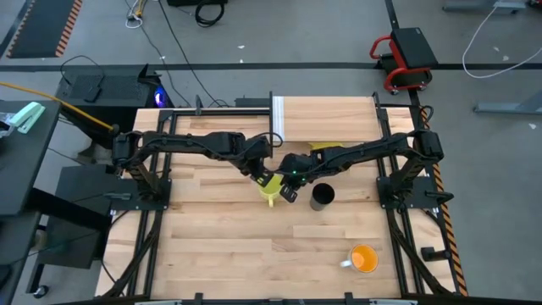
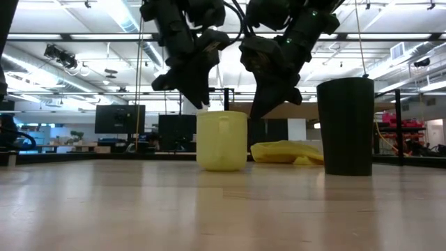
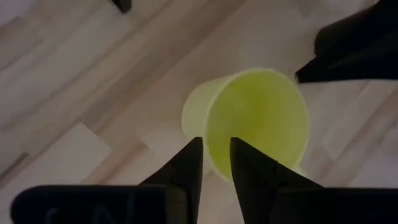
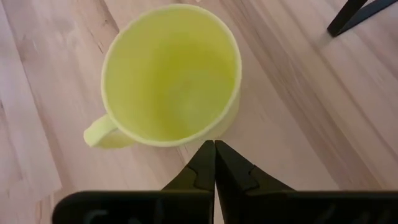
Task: Stack small to large cups/mugs on shelf
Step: Put the yellow mug on the shelf
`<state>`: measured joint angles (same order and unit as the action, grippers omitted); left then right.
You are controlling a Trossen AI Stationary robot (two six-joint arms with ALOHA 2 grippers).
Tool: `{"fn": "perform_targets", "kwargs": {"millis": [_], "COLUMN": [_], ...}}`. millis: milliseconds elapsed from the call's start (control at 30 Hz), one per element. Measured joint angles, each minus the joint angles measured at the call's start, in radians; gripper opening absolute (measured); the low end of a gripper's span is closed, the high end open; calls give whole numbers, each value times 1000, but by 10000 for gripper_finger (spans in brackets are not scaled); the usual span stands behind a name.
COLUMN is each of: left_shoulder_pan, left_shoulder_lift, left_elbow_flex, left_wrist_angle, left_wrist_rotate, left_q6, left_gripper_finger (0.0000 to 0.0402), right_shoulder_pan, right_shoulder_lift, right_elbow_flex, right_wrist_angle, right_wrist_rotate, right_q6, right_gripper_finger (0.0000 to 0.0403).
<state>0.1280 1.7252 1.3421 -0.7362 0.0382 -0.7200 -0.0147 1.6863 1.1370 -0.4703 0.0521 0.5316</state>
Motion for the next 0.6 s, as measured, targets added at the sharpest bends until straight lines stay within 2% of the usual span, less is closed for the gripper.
{"fn": "perform_targets", "kwargs": {"millis": [233,400,600], "left_shoulder_pan": [0,-1,-14], "left_shoulder_lift": [0,0,0], "left_elbow_flex": [36,65,66], "left_wrist_angle": [-65,-43,-6], "left_wrist_rotate": [1,9,16], "left_q6": [2,76,77], "left_gripper_finger": [87,78,77], "right_shoulder_pan": [0,2,27], "right_shoulder_lift": [0,-2,-67], "right_elbow_flex": [0,0,0], "right_wrist_angle": [-52,-57,-82], "right_wrist_rotate": [0,-34,-31], "right_q6": [13,27,29], "right_gripper_finger": [12,15,12]}}
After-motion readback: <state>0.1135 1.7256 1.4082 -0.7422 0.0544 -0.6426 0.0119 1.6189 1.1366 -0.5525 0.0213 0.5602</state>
